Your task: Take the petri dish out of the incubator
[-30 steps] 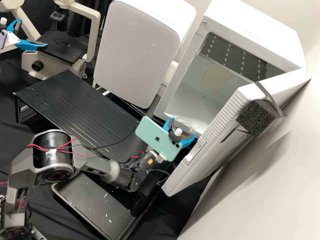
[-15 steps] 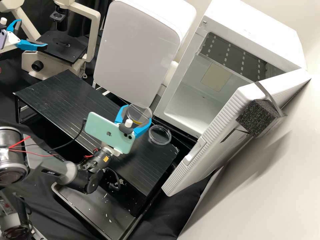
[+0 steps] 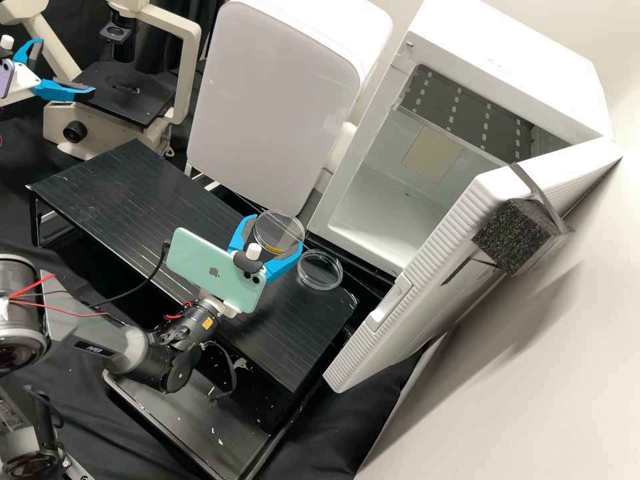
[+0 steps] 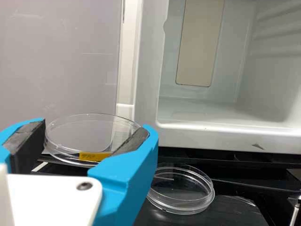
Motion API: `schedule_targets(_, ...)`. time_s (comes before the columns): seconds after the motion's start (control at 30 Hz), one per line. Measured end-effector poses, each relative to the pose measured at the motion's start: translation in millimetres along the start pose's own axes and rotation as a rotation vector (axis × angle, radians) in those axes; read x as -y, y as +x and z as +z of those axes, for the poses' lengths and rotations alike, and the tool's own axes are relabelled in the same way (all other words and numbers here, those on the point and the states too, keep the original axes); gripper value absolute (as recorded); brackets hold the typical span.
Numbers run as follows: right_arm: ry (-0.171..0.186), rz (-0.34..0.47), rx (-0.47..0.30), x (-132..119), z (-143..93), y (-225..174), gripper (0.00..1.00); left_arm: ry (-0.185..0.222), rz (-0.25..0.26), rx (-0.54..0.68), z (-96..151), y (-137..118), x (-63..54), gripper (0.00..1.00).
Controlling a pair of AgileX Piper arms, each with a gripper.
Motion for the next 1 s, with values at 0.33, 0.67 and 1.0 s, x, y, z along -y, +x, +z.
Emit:
schedule_targets(0.33,-0.05,0.064,0.082,-7,25,12,0.0,0.0,0.0,0.0,0,0,0.0,1.0)
schedule_targets(0.67,-0.031,0.092,0.127,-14,47,23,0.0,0.0,0.0,0.0,0,0,0.0,1.0)
schedule_targets(1.0,-0.008,0.081,0.141,-9,53,28,0.0,0.0,0.0,0.0,0,0,0.0,1.0)
